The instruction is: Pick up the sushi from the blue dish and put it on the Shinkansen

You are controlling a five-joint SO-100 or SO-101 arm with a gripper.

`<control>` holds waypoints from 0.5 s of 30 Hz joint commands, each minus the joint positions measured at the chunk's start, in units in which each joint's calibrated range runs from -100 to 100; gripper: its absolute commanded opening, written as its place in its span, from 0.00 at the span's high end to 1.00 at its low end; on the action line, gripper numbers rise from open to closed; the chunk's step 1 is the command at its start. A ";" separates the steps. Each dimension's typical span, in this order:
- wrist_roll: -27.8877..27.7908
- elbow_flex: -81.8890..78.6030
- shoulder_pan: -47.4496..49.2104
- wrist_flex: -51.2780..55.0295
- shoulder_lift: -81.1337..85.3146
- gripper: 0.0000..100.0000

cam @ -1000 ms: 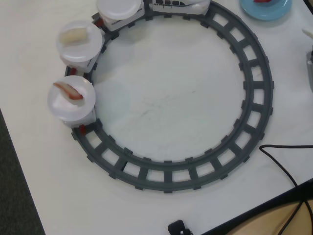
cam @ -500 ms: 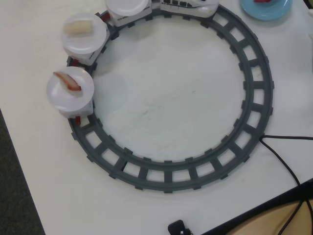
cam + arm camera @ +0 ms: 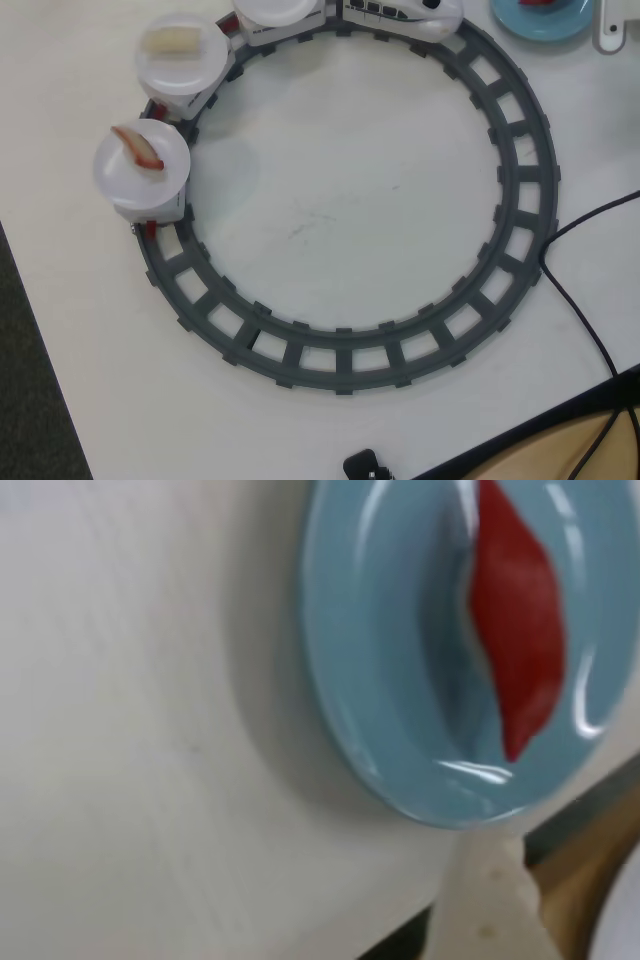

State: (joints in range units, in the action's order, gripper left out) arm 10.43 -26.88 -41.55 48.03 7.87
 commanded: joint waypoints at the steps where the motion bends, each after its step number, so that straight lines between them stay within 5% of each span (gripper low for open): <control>1: -0.31 13.59 -0.35 6.44 -7.50 0.62; 15: -8.12 30.20 -1.14 13.37 -28.12 0.59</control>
State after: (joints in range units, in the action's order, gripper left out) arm 3.37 -0.41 -42.73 61.07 -20.51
